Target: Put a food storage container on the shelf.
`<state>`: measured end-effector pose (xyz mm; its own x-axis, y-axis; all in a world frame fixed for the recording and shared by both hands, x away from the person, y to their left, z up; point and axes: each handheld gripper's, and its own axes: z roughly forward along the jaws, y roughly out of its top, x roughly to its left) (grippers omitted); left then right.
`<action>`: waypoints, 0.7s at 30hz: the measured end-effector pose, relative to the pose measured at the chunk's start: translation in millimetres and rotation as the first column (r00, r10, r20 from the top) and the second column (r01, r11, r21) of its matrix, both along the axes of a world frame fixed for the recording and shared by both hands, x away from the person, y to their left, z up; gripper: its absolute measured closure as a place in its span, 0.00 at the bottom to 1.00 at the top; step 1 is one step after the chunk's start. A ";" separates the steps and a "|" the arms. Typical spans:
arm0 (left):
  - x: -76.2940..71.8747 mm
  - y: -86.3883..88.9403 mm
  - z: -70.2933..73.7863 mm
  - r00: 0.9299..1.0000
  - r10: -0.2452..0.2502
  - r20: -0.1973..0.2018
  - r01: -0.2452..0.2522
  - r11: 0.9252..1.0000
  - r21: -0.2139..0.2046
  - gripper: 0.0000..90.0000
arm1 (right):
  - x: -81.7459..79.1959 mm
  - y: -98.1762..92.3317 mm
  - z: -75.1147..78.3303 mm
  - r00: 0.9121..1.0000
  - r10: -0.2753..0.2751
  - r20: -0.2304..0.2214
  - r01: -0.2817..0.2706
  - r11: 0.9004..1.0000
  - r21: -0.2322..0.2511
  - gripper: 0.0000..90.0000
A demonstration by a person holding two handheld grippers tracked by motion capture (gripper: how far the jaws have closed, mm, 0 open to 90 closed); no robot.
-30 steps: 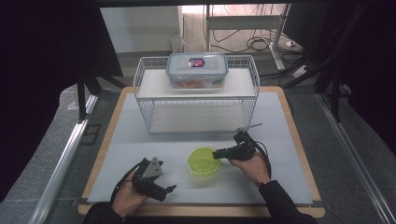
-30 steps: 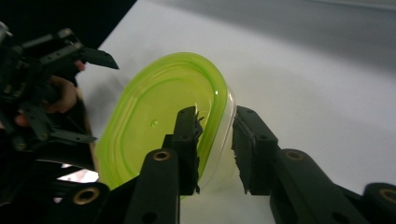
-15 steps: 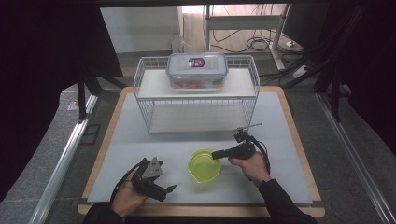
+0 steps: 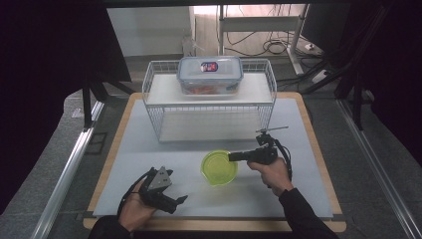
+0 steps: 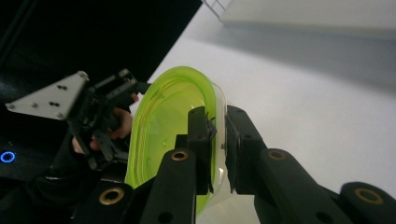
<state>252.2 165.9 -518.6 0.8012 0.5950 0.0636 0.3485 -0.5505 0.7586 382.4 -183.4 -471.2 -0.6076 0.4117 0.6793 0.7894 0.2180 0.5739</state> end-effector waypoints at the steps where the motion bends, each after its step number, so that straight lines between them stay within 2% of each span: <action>1: 0.0 0.2 0.3 1.000 -0.001 -0.001 0.001 1.000 -0.006 0.04 | 0.4 -0.5 3.1 1.000 -0.001 0.005 0.001 1.000 0.003 0.91; 11: 1.0 1.7 1.8 1.000 -0.015 -0.016 0.014 0.999 -0.050 0.03 | 6.0 -5.7 28.9 0.999 -0.041 0.024 0.040 0.999 0.033 0.91; 17: 2.2 4.1 2.9 0.999 -0.016 -0.030 0.013 0.995 -0.099 0.02 | 9.2 -8.0 46.2 0.998 -0.057 0.040 0.056 0.998 0.038 0.91; 21: 2.1 4.0 3.2 0.999 -0.018 -0.027 0.015 0.995 -0.101 0.02 | 11.5 -7.8 58.9 0.996 -0.064 0.054 0.062 0.997 0.036 0.91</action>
<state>254.3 169.9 -515.4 0.8114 0.5842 -0.0185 0.3619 -0.4773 0.8008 393.8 -191.2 -412.3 -0.6177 0.4278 0.6598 0.7681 0.1482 0.6230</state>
